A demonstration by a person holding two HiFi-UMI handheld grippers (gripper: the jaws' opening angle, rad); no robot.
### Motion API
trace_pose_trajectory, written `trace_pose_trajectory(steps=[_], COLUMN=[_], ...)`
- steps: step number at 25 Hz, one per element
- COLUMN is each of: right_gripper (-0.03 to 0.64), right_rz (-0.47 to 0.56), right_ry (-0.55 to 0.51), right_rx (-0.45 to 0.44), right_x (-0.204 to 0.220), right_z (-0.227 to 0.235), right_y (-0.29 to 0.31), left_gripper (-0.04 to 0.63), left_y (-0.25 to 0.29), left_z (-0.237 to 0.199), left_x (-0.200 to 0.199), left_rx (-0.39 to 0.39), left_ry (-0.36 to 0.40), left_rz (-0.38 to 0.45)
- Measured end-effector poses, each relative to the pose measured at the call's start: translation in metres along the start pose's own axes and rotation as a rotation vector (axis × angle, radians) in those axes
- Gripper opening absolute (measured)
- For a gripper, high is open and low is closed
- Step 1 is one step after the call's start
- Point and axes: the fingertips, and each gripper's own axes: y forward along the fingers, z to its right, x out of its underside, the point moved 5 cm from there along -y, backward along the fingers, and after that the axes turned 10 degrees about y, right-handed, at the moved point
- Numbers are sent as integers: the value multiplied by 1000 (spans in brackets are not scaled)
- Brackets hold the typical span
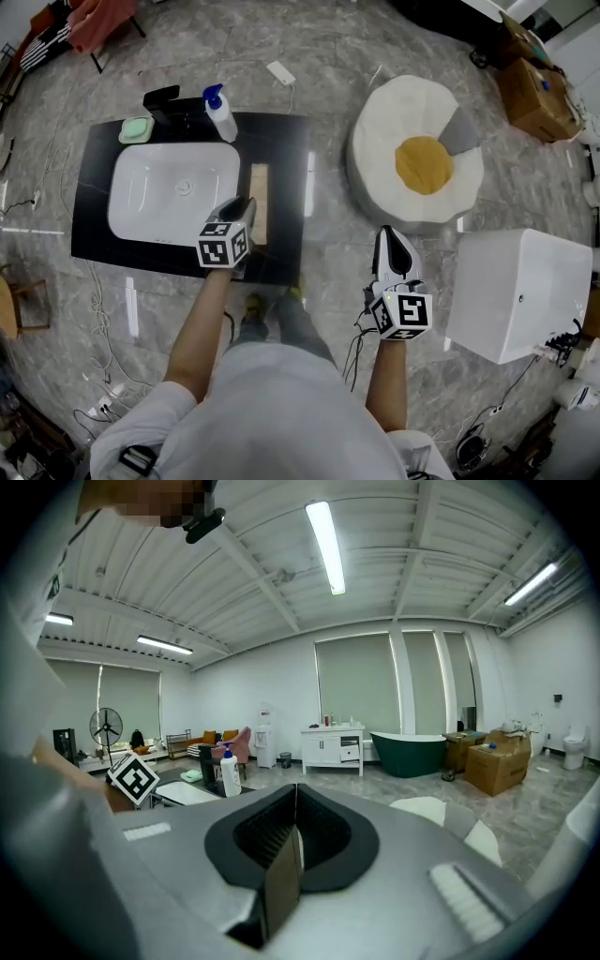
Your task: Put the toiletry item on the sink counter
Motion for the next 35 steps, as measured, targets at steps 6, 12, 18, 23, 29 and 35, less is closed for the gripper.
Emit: trace_pose_trajectory(steps=[6,12,18,23,29,35], right_gripper=[5,5,5,4,5,5], right_rz=[26,54,80,103,127,156], right_ry=[2,4,8,6,2,-5], right_rx=[-16,-25,-26,-23,-11,10], right_x=[-5,-9,-11,-13,-14,-9], right_z=[-23,-52,-79,-99,-118,-137], right_y=[-15,-36,-59,-76,-96,-124], left_gripper=[64,28,0,-2,-2,-2], left_y=[-40,-86,-135,-170,-206,-245], left_z=[-1,0,4,4,8,16], left_x=[-16,-30,-40,-47,-54,-56], left_rx=[-6,-4,-6,-3,7,24], left_ry=[37,89,133,155,187,241], left_rz=[59,119,177,224,271,327])
